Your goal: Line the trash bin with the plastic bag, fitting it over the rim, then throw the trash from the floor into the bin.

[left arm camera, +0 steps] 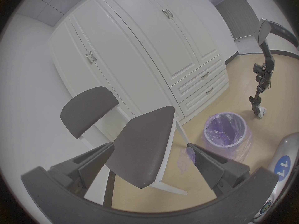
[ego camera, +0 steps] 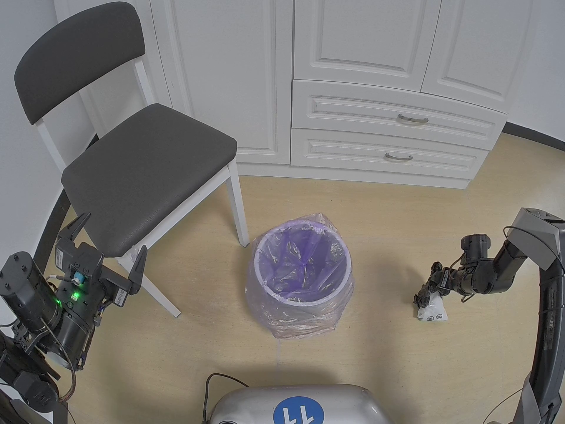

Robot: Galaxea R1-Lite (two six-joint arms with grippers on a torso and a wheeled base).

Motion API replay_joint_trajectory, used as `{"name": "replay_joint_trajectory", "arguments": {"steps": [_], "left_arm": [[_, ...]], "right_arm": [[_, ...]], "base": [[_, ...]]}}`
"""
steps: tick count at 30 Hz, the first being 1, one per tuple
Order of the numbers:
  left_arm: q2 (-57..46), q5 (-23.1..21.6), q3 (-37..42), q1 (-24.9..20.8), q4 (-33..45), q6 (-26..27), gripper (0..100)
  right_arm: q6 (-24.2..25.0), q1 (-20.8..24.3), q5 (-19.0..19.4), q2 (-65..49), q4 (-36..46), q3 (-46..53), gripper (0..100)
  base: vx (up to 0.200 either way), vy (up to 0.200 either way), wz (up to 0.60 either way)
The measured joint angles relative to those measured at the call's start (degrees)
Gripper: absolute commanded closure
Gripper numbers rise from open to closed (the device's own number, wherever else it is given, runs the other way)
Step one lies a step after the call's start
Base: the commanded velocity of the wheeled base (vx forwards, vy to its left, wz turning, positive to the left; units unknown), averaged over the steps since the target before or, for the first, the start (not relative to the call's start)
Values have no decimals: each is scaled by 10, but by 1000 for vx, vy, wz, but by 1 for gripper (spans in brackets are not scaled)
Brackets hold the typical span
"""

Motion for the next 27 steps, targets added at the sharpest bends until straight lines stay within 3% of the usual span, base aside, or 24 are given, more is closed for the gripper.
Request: {"name": "replay_joint_trajectory", "arguments": {"steps": [11,20,27], "left_arm": [[3,0,-1,-17,0,-7,0],[24,0,-9,-17,0,-20,0],[53,0,-46,5,0,-105,0]], "right_arm": [[0,-12,2,35,27,-74,0],[9,-22,43,63,74,-139,0],[9,-25,45,84,174,-237,0]], "base": [[0,0,0],[0,0,0],[0,0,0]]}}
